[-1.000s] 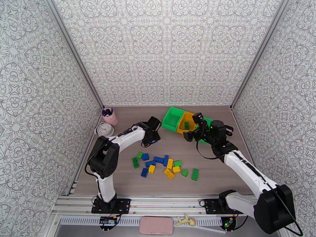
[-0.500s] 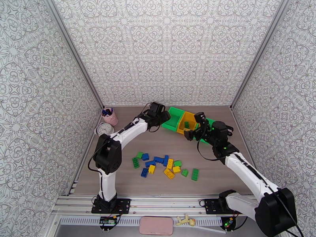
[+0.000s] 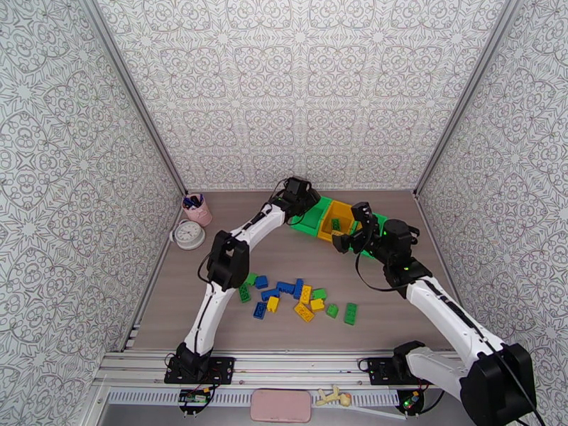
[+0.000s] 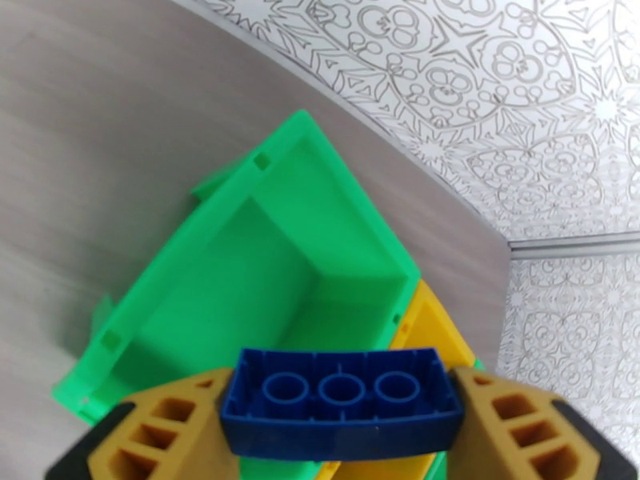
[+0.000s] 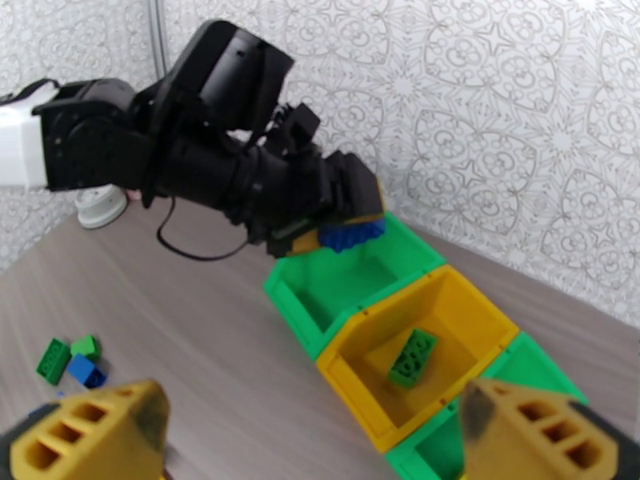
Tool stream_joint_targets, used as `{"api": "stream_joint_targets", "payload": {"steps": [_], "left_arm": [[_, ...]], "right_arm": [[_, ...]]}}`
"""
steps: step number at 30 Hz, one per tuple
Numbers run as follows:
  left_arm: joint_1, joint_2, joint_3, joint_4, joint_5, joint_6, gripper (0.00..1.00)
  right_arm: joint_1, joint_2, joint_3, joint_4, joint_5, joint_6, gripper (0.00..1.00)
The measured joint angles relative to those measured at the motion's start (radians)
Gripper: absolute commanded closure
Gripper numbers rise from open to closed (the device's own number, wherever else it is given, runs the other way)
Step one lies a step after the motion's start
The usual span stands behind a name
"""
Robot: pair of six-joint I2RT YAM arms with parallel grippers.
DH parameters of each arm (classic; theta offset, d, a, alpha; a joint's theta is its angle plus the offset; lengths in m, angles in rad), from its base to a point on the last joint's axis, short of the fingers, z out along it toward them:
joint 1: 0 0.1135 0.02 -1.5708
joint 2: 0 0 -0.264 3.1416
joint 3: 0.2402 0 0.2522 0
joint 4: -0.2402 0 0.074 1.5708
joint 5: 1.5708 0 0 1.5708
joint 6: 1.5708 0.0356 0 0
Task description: Sort the legos into containers by color
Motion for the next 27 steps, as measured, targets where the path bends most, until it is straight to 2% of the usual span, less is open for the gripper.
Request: {"api": "stream_joint_targets", "payload": {"steps": [3, 6, 14, 21, 27], "left_arm": [[0.0, 0.035, 0.064, -0.024, 0.0, -0.042, 0.29], [0.0, 0.049, 0.098, -0.042, -0.001, -0.071, 0.18], [-0.001, 0.044, 0.097, -0.055, 0.003, -0.06, 0.02], [-0.008, -0.103, -0.091, -0.053, 0.002, 0.01, 0.0], [-0.002, -0.35, -0.344, -0.017, 0.002, 0.054, 0.0]], "right_arm": [[0.0, -0.006, 0.0, 0.0, 0.006, 0.0, 0.0], [0.0, -0.016, 0.0, -0.003, 0.011, 0.0, 0.0], [0.0, -0.034, 0.0, -0.035, 0.035, -0.016, 0.0], [0.007, 0.019, 0.045, -0.142, 0.018, -0.059, 0.0], [0.096, 0.088, 0.093, -0.267, 0.002, -0.172, 0.0]]}}
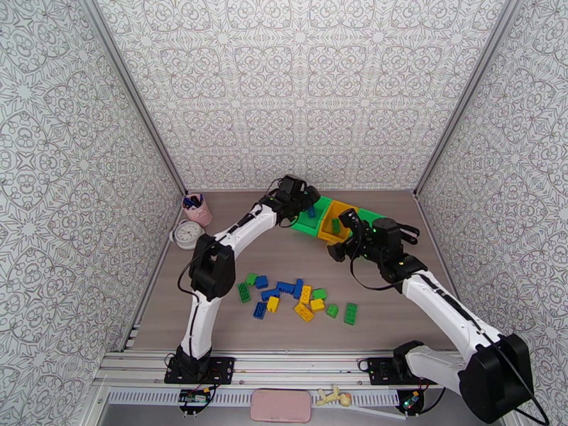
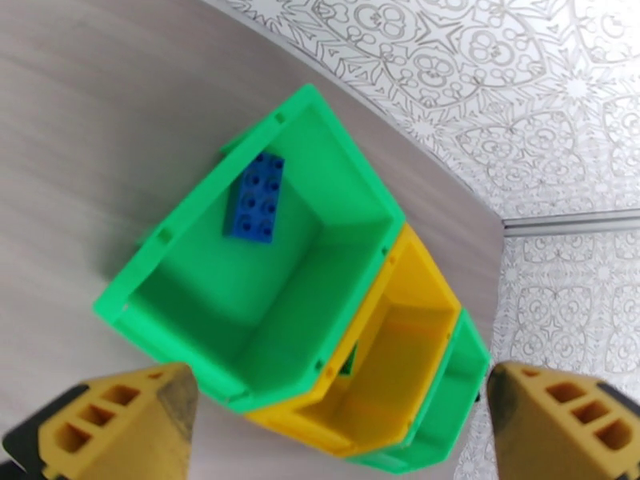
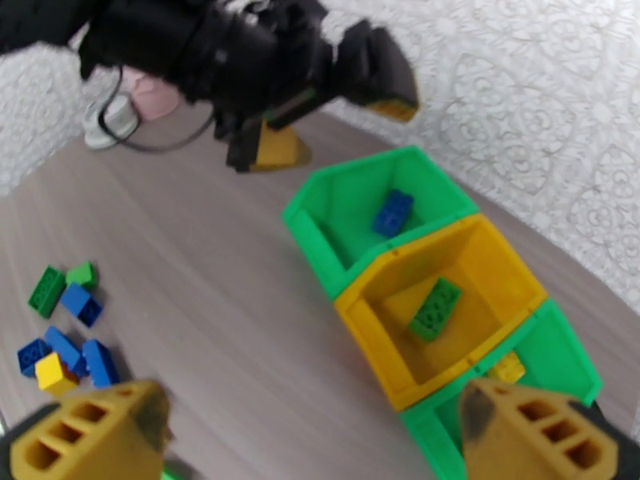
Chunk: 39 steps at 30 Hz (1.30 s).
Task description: Sort the legos into containers by color
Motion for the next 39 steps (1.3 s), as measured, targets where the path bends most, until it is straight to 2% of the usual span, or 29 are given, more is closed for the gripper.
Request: {"api": "stream_joint_targets", "payload": {"steps": [6, 13, 19, 24, 32, 39], "left_arm": [[0.051, -0.177, -0.191, 0.028, 0.002, 0.016, 0.0], [0.137, -0.344, -0.471, 0.042, 0.006, 0.035, 0.0], [0.193, -0.471, -0.637, 0.042, 0.051, 0.069, 0.0], [0.23, -0.534, -0.73, 0.034, 0.089, 0.109, 0.0], [0.311, -0.636, -0.861, 0.014, 0.102, 0.136, 0.0], [0.331, -0.658, -0.902, 0.013, 0.102, 0.139, 0.0]], "right_arm": [[0.092, 0.089, 0.078, -0.125, -0.011, -0.097, 0.0], [0.187, 0.198, 0.171, -0.263, 0.061, -0.18, 0.0], [0.208, 0.236, 0.173, -0.395, 0.114, -0.237, 0.01], [0.272, 0.295, 0.195, -0.454, 0.147, -0.259, 0.0], [0.401, 0.492, 0.316, -0.466, 0.159, -0.274, 0.02], [0.453, 0.625, 0.394, -0.47, 0.157, -0.285, 0.04]]}}
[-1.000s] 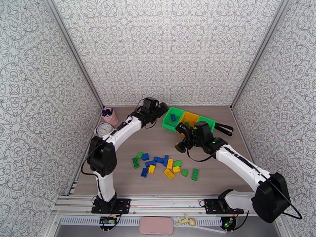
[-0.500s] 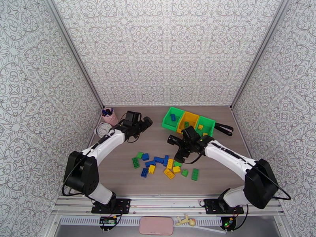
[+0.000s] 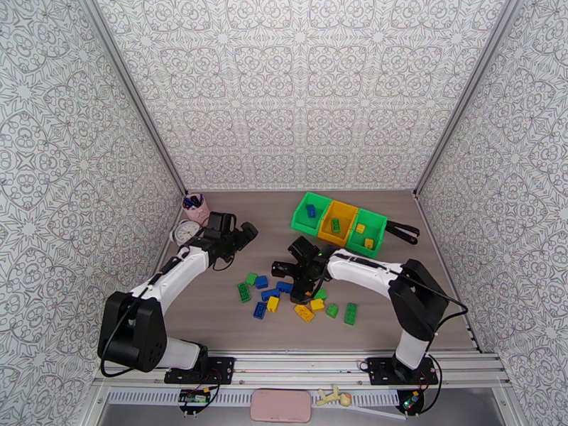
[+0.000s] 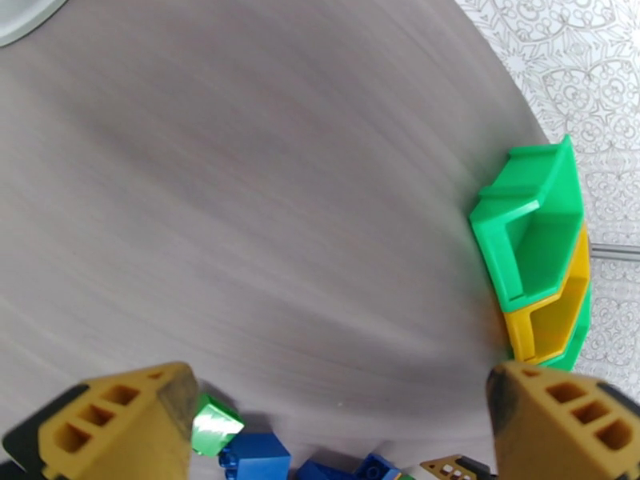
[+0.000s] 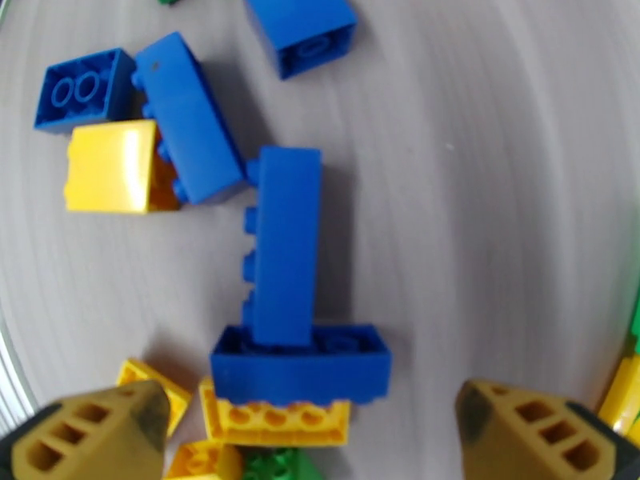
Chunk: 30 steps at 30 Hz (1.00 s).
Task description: Sort the legos into containers by color
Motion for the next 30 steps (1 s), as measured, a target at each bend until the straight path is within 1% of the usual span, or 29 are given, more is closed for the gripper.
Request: {"api": "stream_joint_targets", "payload": {"steps": [7, 12, 14, 21, 25, 26, 30], "left_arm": [[0.003, 0.0, -0.018, 0.0, 0.0, 0.0, 0.0], [0.009, 0.0, -0.022, 0.0, -0.001, 0.0, 0.0], [0.01, 0.0, -0.022, 0.0, -0.001, 0.0, 0.0], [0.01, -0.002, -0.022, 0.0, -0.001, 0.0, 0.0], [0.01, -0.006, -0.022, 0.0, -0.004, 0.0, 0.0], [0.01, -0.008, -0.022, 0.0, -0.004, 0.0, 0.0], [0.007, -0.02, -0.023, 0.0, -0.013, 0.008, 0.0]], "right_arm": [[0.002, 0.071, 0.03, -0.004, -0.003, -0.008, 0.17], [0.002, 0.111, 0.057, -0.005, -0.003, -0.015, 0.17], [0.002, 0.122, 0.061, -0.007, -0.003, -0.015, 0.2], [0.002, 0.127, 0.065, -0.019, -0.003, -0.007, 0.32], [0.001, 0.126, 0.065, -0.019, -0.002, 0.002, 0.43], [0.0, 0.124, 0.065, -0.019, -0.003, 0.005, 0.44], [-0.006, 0.107, 0.064, -0.017, -0.004, 0.015, 0.45]]}}
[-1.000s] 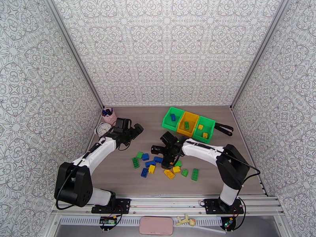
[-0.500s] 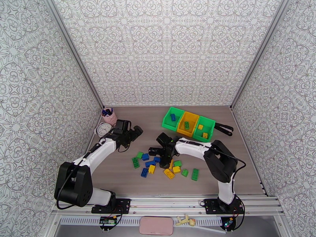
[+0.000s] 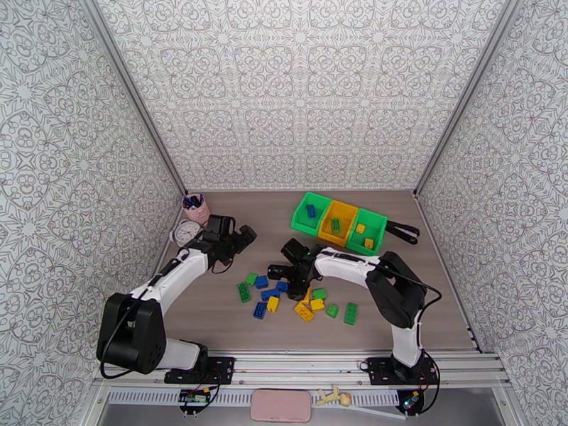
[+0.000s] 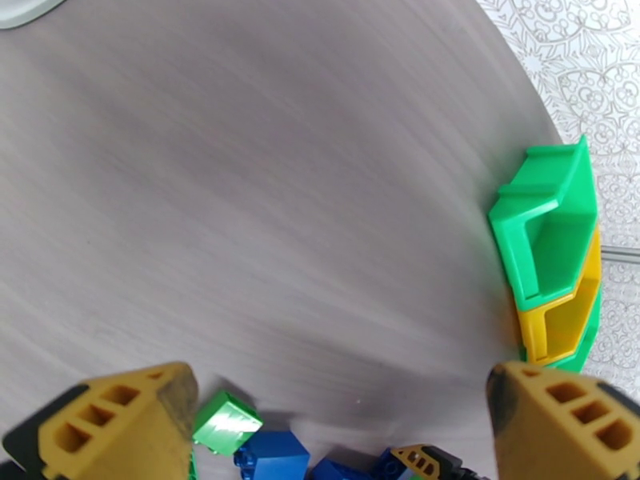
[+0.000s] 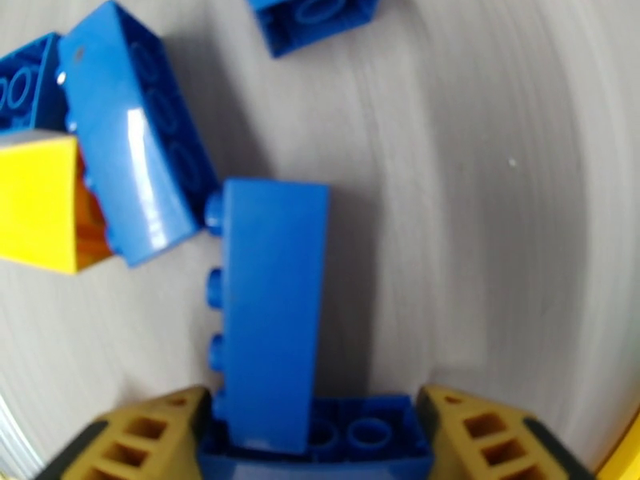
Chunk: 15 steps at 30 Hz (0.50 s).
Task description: Sort the legos into containers by color
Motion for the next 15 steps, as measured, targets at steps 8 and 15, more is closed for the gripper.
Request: {"api": "stream_joint_targets", "payload": {"steps": [8, 15], "left_arm": [[-0.05, -0.096, -0.031, 0.014, -0.087, 0.095, 0.0], [-0.192, -0.207, -0.055, 0.064, -0.235, 0.285, 0.0]], "right_arm": [[-0.079, -0.178, -0.065, 0.1, -0.043, 0.067, 0.46], [-0.196, -0.296, -0.135, 0.328, -0.052, 0.241, 0.46]]}}
